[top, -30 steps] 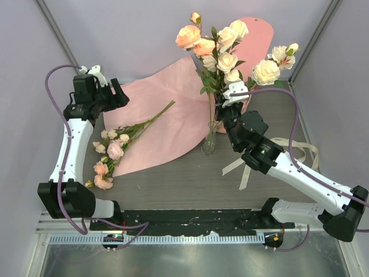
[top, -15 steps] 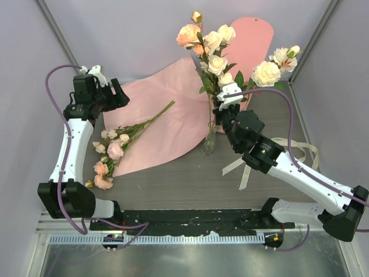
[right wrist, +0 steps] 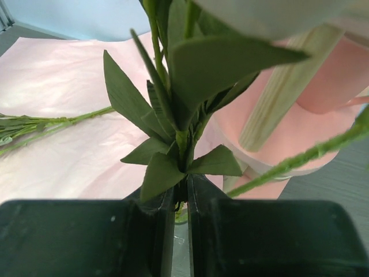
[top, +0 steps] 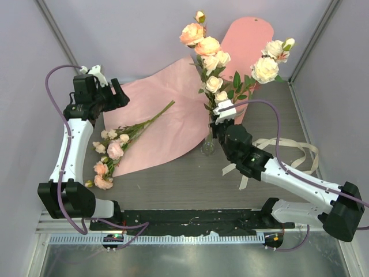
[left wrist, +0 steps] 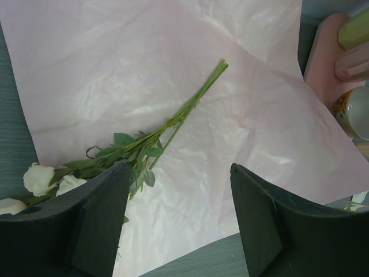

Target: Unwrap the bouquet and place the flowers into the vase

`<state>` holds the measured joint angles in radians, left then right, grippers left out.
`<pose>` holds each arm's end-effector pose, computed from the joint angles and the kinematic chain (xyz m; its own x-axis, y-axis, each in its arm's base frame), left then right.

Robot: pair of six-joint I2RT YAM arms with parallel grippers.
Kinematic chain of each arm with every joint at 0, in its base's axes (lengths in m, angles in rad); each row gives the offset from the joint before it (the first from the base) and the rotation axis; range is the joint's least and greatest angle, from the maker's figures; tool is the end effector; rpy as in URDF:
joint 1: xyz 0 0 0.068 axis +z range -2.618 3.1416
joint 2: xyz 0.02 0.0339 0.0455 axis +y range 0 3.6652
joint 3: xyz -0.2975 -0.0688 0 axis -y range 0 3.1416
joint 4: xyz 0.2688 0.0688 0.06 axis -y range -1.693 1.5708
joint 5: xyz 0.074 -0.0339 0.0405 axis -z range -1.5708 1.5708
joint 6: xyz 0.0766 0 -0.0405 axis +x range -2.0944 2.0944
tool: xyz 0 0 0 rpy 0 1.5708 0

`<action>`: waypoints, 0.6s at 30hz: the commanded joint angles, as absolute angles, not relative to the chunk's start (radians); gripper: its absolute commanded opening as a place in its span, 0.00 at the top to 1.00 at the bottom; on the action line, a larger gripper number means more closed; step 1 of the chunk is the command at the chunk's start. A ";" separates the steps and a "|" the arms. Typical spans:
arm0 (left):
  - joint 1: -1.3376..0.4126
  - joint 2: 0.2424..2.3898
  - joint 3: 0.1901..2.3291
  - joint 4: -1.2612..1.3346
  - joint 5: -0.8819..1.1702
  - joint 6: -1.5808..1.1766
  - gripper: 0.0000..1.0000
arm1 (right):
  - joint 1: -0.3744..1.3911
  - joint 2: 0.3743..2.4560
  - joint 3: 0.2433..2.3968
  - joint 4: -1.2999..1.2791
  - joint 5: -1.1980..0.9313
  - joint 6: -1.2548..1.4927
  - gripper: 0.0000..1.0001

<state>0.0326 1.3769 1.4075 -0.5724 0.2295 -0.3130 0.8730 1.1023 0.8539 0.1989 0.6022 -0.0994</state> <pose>0.3572 -0.0058 0.3970 -0.5406 -0.3176 -0.7790 -0.0036 0.9268 -0.3754 0.2247 0.2004 0.3642 -0.0050 -0.1333 -0.9911 -0.2698 0.9545 -0.1270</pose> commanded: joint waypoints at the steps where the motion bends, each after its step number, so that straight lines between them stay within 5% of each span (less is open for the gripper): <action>1: 0.028 1.364 1.416 -0.523 0.250 -0.319 0.27 | 0.871 1.103 0.806 0.333 0.652 -0.046 0.90; 18: 0.025 1.376 1.420 -0.529 0.261 -0.316 0.27 | 0.867 1.135 0.689 0.440 0.676 -0.012 0.76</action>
